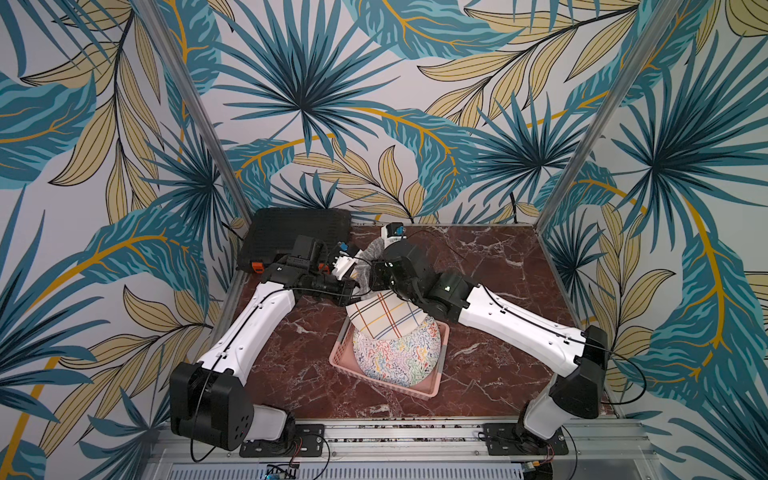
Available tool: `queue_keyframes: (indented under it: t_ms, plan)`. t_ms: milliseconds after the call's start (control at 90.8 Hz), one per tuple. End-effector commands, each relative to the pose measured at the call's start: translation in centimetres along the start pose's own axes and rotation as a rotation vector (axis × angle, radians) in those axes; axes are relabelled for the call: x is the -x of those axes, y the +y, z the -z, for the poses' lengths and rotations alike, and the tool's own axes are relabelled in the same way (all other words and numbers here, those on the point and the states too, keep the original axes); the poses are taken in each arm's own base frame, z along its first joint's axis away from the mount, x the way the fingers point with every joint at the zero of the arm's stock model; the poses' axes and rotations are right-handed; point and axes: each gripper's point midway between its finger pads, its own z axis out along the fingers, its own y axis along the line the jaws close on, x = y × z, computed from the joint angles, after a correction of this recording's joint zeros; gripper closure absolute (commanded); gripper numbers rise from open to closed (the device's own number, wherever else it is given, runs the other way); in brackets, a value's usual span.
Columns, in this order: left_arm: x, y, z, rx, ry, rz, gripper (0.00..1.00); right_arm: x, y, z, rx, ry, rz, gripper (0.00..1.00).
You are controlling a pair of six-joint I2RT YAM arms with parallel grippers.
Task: Wipe the wet plate dry
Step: Wipe the plate with towel.
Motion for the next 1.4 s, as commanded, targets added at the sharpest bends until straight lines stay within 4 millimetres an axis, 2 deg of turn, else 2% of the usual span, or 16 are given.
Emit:
queue_keyframes:
  t_ms: [0,77,132,353,375,408,474,540,617,716,826,881,969,1091,1256,1388]
  plan:
    - [1.3,-3.0,0.5,-0.107,-0.05,-0.114,1.0,-2.1,0.5,-1.4,0.044,0.056,-0.027,1.0]
    - [1.3,-3.1,0.6,-0.111,-0.052,-0.116,1.0,-2.8,-0.4,-1.4,0.028,0.051,-0.045,1.0]
    - [1.4,-3.3,0.7,-0.115,-0.056,-0.12,1.0,-3.4,-1.9,-1.2,-0.017,0.047,-0.058,1.0]
    - [1.5,-3.6,0.8,-0.129,-0.061,-0.123,1.0,-4.6,-11.1,0.2,-0.167,0.025,-0.23,1.0]
    - [1.5,-3.7,0.8,-0.13,-0.061,-0.123,1.0,-4.5,-11.5,0.7,-0.173,0.016,-0.236,1.0]
    - [1.5,-3.7,0.8,-0.133,-0.061,-0.122,1.0,-4.0,-13.7,1.2,-0.217,-0.005,-0.255,1.0]
    - [1.5,-3.8,0.8,-0.136,-0.062,-0.123,1.0,-3.7,-15.8,2.4,-0.265,-0.028,-0.257,1.0]
    - [1.5,-3.8,0.9,-0.138,-0.063,-0.123,1.0,-3.5,-17.2,3.3,-0.301,-0.038,-0.249,1.0]
    - [1.5,-3.9,0.9,-0.139,-0.065,-0.126,1.0,-3.3,-17.6,3.9,-0.313,-0.037,-0.228,1.0]
    - [1.6,-3.8,0.9,-0.136,-0.068,-0.127,1.0,-3.8,-16.1,3.2,-0.254,-0.002,-0.213,1.0]
    - [1.6,-3.7,0.8,-0.133,-0.067,-0.12,1.0,-4.8,-13.1,1.7,-0.209,0.029,-0.156,1.0]
    - [1.7,-3.6,0.8,-0.131,-0.067,-0.117,1.0,-6.4,-9.8,0.9,-0.15,0.065,-0.118,1.0]
    - [1.7,-3.5,0.7,-0.127,-0.066,-0.116,1.0,-7.4,-5.6,-0.3,-0.077,0.086,-0.071,1.0]
    - [1.5,-3.4,0.7,-0.123,-0.065,-0.116,1.0,-8.2,-0.9,-1.0,-0.005,0.107,-0.01,1.0]
    - [1.5,-3.3,0.6,-0.118,-0.066,-0.113,1.0,-10.5,2.4,-2.0,0.071,0.17,0.005,1.0]
    - [1.6,-3.3,0.6,-0.12,-0.068,-0.114,1.0,-12.5,4.1,-2.1,0.109,0.217,0.037,1.0]
